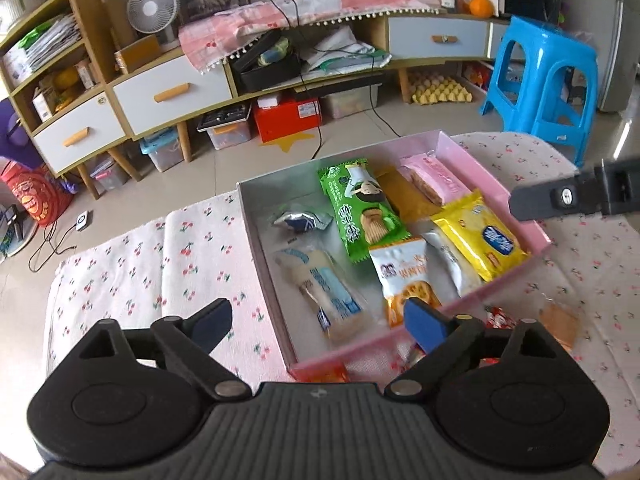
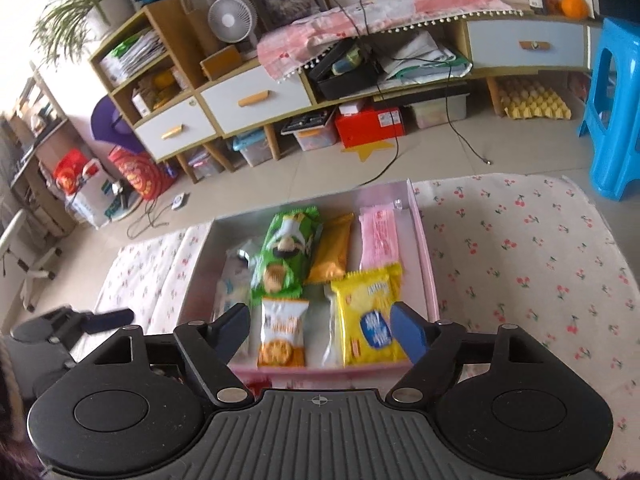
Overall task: Organize snacks
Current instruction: 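Move both tools back toward the snacks left on the tablecloth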
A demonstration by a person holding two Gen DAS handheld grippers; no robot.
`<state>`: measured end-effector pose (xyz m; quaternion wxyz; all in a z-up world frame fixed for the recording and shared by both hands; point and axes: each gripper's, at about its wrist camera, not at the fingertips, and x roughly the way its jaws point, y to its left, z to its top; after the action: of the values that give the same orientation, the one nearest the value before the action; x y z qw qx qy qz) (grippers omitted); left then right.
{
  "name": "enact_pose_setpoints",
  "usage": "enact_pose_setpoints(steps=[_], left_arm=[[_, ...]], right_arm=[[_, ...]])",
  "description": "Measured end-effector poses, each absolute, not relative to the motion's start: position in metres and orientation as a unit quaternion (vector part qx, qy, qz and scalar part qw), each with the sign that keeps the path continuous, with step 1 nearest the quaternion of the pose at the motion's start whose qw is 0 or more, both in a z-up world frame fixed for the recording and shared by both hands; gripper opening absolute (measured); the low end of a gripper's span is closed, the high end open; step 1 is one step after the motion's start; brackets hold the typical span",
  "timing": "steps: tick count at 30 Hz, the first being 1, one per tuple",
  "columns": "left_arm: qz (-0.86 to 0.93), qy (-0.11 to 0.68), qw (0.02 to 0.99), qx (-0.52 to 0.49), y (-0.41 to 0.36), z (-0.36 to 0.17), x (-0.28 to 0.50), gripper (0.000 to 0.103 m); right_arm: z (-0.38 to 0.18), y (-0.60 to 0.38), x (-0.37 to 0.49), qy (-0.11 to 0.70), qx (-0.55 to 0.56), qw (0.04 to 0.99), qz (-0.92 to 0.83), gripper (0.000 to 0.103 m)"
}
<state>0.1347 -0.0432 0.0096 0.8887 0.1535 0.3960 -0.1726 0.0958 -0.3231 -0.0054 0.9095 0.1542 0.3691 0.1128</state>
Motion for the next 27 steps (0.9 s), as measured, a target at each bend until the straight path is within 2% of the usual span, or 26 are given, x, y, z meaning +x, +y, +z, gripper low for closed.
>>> enact_pose_setpoints(steps=[11,27], left_arm=[[-0.170,0.389,0.893,0.150,-0.041,0.010,0.097,0.100],[-0.185,0.368,0.906,0.097,-0.044,-0.019,0.048,0.102]], right_arm=[[-0.007,-0.324,0.052,0.365,0.117,0.917,0.113,0.087],[-0.045,-0.337,0.021,0.356,0.038,0.925,0.126,0.088]])
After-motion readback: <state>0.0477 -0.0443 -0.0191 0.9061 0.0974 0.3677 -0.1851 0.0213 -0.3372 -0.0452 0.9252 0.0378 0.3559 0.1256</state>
